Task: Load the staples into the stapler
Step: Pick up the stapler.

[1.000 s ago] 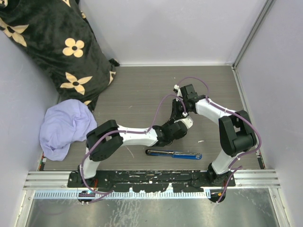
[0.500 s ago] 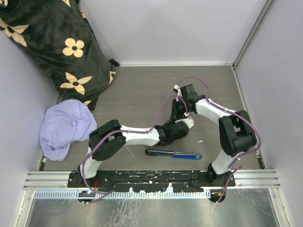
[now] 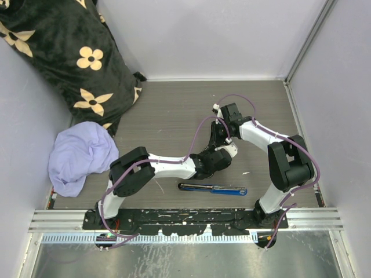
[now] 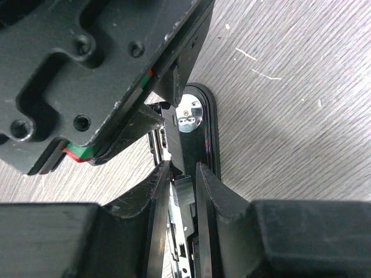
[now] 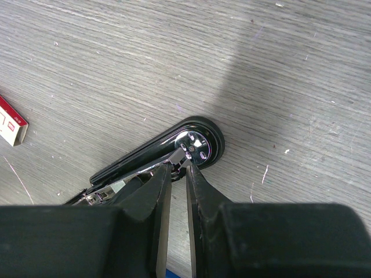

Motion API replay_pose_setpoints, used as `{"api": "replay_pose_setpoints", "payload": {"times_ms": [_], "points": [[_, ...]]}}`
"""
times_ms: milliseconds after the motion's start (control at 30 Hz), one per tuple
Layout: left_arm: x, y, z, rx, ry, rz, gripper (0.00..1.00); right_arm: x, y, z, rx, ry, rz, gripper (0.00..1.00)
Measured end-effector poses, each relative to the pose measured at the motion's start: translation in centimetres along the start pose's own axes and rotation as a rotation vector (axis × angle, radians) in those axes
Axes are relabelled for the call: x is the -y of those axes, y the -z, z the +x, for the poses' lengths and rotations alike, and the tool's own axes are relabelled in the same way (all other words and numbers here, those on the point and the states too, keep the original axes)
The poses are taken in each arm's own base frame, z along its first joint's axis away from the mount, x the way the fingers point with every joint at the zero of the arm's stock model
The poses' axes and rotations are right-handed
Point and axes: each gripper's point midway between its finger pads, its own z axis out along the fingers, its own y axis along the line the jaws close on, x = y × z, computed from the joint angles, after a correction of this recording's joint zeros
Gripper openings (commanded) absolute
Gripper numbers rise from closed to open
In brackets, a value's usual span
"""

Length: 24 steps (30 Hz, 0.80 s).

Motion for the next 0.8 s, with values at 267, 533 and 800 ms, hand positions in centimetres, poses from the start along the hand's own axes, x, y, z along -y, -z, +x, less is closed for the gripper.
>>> {"api": "replay_pose_setpoints", "payload": {"times_ms": [267, 533, 800], "points": [[-0.14, -0.11, -0.01, -0.001, -0.007, -0.011, 0.25, -0.01, 0.00, -0.01, 0.000, 0.000, 0.000, 0.20], [-0.37, -0.15, 0.07, -0.005, -0.028, -0.026, 0.16, 0.00, 0.00, 0.00, 0.000, 0.000, 0.000, 0.20], [-0.24, 0.36, 0.10, -0.044, -0.052, 0.008, 0.15, -0.03, 0.02, -0.01, 0.000, 0.001, -0.002, 0.20]]}}
